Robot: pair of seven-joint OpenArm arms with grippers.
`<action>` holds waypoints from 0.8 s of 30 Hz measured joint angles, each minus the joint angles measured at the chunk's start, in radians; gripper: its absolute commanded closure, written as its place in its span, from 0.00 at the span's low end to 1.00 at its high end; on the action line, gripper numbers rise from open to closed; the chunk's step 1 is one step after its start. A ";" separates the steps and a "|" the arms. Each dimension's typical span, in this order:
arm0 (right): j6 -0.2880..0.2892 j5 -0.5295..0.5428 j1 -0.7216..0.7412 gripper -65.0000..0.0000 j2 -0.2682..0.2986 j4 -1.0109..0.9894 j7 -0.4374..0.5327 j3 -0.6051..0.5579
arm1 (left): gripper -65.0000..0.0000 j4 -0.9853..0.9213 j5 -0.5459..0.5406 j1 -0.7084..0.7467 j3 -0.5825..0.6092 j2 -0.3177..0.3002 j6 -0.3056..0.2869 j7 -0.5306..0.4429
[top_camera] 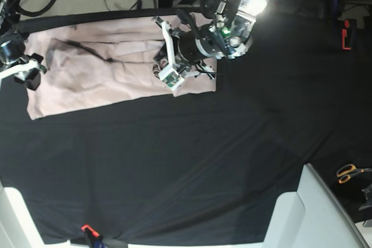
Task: Fold the T-shirt properly
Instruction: 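Grasp the strip end with the left gripper and lift it, then fold the held strip end over toward the right gripper and release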
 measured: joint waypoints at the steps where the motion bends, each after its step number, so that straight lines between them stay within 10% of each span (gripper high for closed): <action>1: 0.000 0.000 0.000 0.62 0.000 0.000 -0.001 0.000 | 1.00 -0.009 0.000 0.000 0.000 0.005 0.000 0.000; 24: 0.000 0.000 0.003 0.62 0.000 0.000 0.000 0.000 | 0.90 -0.041 0.001 -0.045 0.007 0.034 0.000 0.000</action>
